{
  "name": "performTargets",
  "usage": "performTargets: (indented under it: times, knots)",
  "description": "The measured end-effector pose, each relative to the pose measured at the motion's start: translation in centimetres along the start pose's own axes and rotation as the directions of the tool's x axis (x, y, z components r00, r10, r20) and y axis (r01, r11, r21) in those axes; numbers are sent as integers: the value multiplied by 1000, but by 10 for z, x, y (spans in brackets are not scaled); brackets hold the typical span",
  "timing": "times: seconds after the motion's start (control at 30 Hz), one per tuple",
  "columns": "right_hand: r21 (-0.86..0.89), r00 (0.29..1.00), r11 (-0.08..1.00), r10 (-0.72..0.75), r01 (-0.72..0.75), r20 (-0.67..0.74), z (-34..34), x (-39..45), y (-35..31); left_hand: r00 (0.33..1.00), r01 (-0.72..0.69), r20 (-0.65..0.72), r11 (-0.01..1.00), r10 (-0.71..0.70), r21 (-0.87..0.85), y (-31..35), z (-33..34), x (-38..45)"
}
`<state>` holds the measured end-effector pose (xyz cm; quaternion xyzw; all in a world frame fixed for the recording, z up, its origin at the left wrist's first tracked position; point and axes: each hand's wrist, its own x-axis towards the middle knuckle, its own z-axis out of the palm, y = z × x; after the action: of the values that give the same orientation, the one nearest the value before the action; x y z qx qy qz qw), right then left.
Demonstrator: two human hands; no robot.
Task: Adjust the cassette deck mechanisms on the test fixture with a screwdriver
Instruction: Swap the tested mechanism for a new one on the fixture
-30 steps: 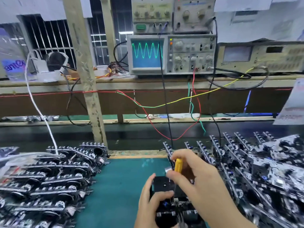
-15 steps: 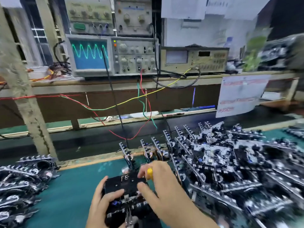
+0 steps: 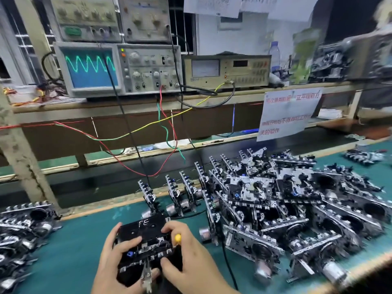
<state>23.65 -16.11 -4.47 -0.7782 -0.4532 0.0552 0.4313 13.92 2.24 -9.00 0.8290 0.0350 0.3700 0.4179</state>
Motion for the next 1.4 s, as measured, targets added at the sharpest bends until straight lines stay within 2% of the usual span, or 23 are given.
performTargets:
  times: [0.1, 0.43, 0.57, 0.7, 1.07, 1.4]
  knots:
    - [56, 999, 998, 7, -4, -50, 7, -2, 6, 999, -41, -27, 995, 43, 89, 3, 5, 5]
    - [95, 989, 994, -46, 60, -142, 17, -1, 13, 993, 106, -48, 994, -105, 20, 6, 3, 12]
    - [109, 987, 991, -61, 78, -151, 18, -1, 14, 997, 61, 52, 997, -63, 46, -7, -3, 5]
    - [87, 984, 992, -76, 91, -161, 19, -3, 14, 999, 19, 23, 992, -22, 126, -9, -1, 3]
    - [83, 977, 990, -93, 111, -192, 22, -3, 16, 999, 47, -7, 999, -47, 24, 11, 3, -1]
    - [43, 955, 986, -146, 163, -259, 27, -4, 20, 1000, 23, -16, 997, -22, 68, 6, 1, 2]
